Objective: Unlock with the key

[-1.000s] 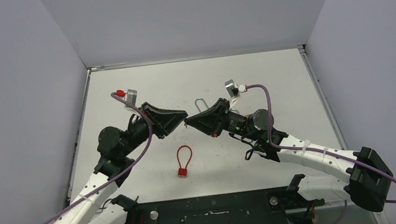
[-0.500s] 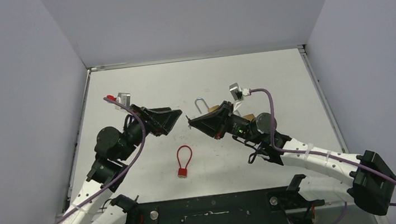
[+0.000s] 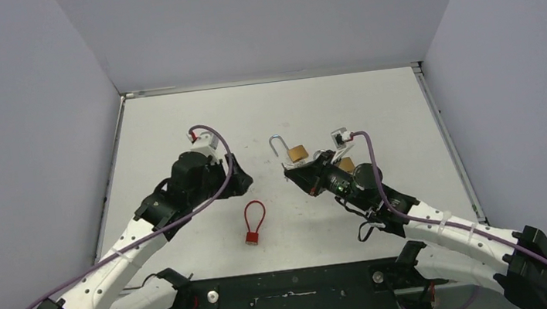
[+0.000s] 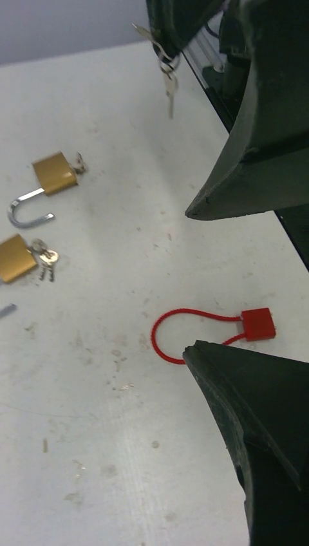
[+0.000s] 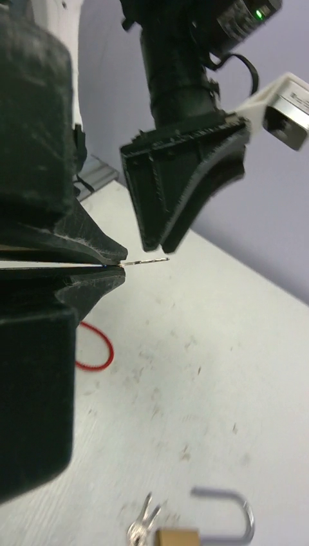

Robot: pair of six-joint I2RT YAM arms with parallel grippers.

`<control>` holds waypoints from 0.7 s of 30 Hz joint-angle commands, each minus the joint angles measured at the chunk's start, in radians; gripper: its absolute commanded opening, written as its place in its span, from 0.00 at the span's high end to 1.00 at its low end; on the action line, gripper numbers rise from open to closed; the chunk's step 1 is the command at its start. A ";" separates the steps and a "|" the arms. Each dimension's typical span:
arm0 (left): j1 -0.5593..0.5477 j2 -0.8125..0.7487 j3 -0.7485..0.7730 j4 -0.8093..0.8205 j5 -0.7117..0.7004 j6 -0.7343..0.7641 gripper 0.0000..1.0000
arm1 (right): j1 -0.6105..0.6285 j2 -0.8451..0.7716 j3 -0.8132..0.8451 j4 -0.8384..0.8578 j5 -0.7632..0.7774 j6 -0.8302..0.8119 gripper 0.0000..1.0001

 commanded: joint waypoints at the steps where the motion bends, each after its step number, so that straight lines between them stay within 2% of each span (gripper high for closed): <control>1: -0.109 0.031 -0.034 -0.129 -0.124 -0.015 0.33 | -0.020 -0.067 -0.030 -0.185 0.198 0.000 1.00; 6: -0.251 0.132 -0.087 -0.122 -0.180 -0.100 0.33 | -0.051 -0.093 -0.067 -0.254 0.220 0.039 1.00; 10: -0.299 0.189 -0.115 -0.127 -0.202 -0.166 0.36 | -0.062 -0.109 -0.084 -0.275 0.219 0.048 1.00; 16: -0.332 0.189 -0.217 -0.064 -0.186 -0.235 0.27 | -0.069 -0.133 -0.097 -0.336 0.196 0.041 1.00; 21: -0.338 0.241 -0.240 -0.026 -0.172 -0.274 0.32 | -0.074 -0.210 -0.139 -0.355 0.170 0.047 1.00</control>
